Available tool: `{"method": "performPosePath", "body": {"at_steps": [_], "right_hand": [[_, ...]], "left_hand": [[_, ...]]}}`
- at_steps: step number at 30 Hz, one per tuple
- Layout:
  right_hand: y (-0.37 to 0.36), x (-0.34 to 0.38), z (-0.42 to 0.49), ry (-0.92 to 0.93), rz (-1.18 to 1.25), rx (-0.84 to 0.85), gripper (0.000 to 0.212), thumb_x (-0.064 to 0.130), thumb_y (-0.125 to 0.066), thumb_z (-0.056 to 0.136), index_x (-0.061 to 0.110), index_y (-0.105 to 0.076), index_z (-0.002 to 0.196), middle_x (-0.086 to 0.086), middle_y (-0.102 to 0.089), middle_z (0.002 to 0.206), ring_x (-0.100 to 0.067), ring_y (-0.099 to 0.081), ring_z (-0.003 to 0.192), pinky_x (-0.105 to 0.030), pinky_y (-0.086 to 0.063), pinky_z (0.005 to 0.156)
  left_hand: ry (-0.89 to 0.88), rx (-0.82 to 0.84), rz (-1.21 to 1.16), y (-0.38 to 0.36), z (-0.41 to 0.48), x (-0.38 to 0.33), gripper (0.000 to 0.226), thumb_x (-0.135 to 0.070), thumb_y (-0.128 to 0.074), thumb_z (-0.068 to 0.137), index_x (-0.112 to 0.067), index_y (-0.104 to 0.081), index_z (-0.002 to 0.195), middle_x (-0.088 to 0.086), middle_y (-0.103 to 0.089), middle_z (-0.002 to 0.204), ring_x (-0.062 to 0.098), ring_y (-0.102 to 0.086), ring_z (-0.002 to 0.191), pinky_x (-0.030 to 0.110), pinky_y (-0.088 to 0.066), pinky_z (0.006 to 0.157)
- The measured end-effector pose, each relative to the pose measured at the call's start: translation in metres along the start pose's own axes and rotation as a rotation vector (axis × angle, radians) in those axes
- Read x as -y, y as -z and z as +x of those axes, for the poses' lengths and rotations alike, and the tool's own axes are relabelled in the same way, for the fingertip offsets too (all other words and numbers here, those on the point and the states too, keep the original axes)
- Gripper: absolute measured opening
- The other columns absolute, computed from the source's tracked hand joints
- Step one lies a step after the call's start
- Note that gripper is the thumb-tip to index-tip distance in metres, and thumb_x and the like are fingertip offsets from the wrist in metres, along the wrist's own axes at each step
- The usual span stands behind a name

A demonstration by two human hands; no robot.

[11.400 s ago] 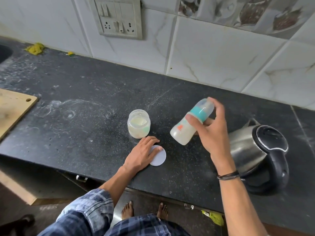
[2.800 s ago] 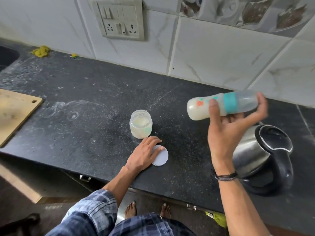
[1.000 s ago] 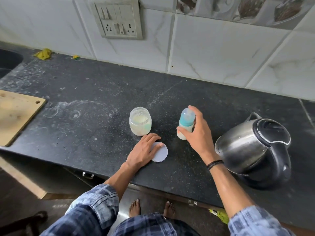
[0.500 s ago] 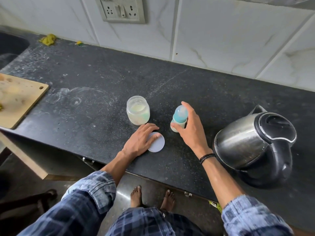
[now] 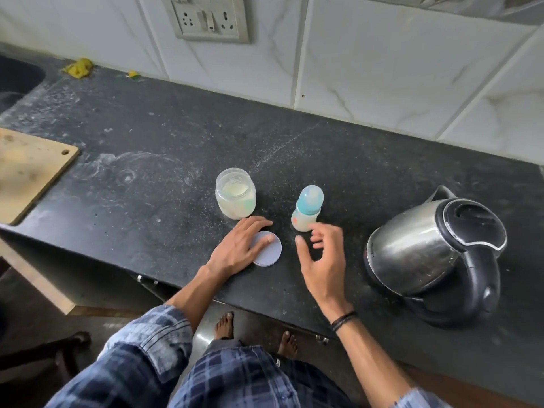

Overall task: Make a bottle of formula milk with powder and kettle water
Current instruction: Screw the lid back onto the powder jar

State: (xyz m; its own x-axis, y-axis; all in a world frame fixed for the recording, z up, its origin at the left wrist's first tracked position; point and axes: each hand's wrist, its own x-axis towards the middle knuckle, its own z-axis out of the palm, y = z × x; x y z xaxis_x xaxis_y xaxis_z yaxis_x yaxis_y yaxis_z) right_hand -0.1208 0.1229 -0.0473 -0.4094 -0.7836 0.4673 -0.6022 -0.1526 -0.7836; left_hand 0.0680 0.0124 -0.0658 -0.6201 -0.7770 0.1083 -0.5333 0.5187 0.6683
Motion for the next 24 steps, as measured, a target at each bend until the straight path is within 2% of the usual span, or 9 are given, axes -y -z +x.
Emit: {"method": "performPosePath", "body": {"at_steps": [2,5,8,11,13,17,20,24], "right_hand": [[-0.008,0.004,-0.012,0.000,-0.062,0.099,0.024,0.018,-0.073,0.095,0.019,-0.063,0.117,0.008,-0.054,0.106,-0.016,-0.058,0.093,-0.041,-0.054,0.079],[-0.020,0.016,-0.019,-0.052,-0.148,0.187,0.029,0.021,-0.075,0.093,0.018,-0.063,0.120,0.011,-0.052,0.106,-0.014,-0.055,0.095,-0.038,-0.053,0.084],[-0.031,0.027,-0.022,-0.111,-0.234,0.257,0.043,0.028,-0.082,0.088,0.020,-0.062,0.126,0.010,-0.054,0.117,-0.011,-0.053,0.106,-0.030,-0.049,0.093],[-0.040,0.037,-0.031,-0.197,-0.264,0.310,0.062,0.039,-0.087,0.083,0.021,-0.058,0.135,0.004,-0.056,0.128,-0.014,-0.051,0.116,-0.021,-0.042,0.097],[-0.047,0.042,-0.039,-0.203,-0.300,0.303,0.072,0.040,-0.089,0.080,0.018,-0.056,0.139,0.001,-0.055,0.135,-0.017,-0.049,0.123,-0.023,-0.042,0.102],[-0.062,0.052,-0.047,-0.260,-0.382,0.268,0.083,0.037,-0.092,0.077,0.015,-0.052,0.145,-0.007,-0.052,0.145,-0.026,-0.048,0.132,-0.037,-0.046,0.109],[-0.068,0.056,-0.045,-0.295,-0.411,0.268,0.082,0.033,-0.092,0.078,0.017,-0.050,0.147,-0.006,-0.053,0.145,-0.028,-0.048,0.132,-0.042,-0.046,0.109],[-0.067,0.056,-0.040,-0.352,-0.401,0.274,0.078,0.030,-0.091,0.079,0.024,-0.050,0.146,0.001,-0.055,0.140,-0.022,-0.048,0.126,-0.039,-0.049,0.103]], "left_hand": [[-0.041,-0.005,-0.028,0.002,-0.002,-0.002,0.057,-0.060,-0.038,0.103,-0.018,-0.056,0.137,-0.005,-0.053,0.138,0.010,-0.047,0.130,0.026,-0.034,0.112],[-0.095,-0.037,-0.078,0.007,-0.007,-0.002,0.050,-0.051,-0.042,0.105,-0.015,-0.058,0.136,-0.004,-0.055,0.137,0.010,-0.048,0.130,0.023,-0.034,0.112],[-0.114,-0.109,-0.116,0.011,-0.018,0.002,0.040,-0.040,-0.048,0.106,-0.013,-0.060,0.132,-0.003,-0.058,0.134,0.009,-0.050,0.128,0.023,-0.036,0.110],[-0.122,-0.194,-0.128,0.018,-0.030,0.010,0.036,-0.036,-0.051,0.105,-0.012,-0.063,0.129,-0.003,-0.061,0.131,0.004,-0.050,0.125,0.019,-0.035,0.109],[-0.116,-0.214,-0.121,0.029,-0.032,0.019,0.035,-0.036,-0.052,0.104,-0.013,-0.063,0.129,-0.003,-0.061,0.130,0.004,-0.050,0.122,0.017,-0.035,0.107],[-0.076,-0.260,-0.120,0.050,-0.032,0.032,0.028,-0.025,-0.057,0.101,-0.015,-0.065,0.125,-0.004,-0.062,0.126,0.013,-0.055,0.113,0.015,-0.038,0.101],[-0.040,-0.326,-0.155,0.054,-0.034,0.038,0.024,-0.018,-0.057,0.099,-0.015,-0.066,0.121,-0.008,-0.063,0.121,0.011,-0.056,0.106,0.026,-0.048,0.092],[0.050,-0.389,-0.215,0.053,-0.037,0.041,0.022,-0.018,-0.058,0.099,-0.016,-0.066,0.119,-0.014,-0.059,0.113,0.011,-0.055,0.101,0.036,-0.053,0.081]]}}
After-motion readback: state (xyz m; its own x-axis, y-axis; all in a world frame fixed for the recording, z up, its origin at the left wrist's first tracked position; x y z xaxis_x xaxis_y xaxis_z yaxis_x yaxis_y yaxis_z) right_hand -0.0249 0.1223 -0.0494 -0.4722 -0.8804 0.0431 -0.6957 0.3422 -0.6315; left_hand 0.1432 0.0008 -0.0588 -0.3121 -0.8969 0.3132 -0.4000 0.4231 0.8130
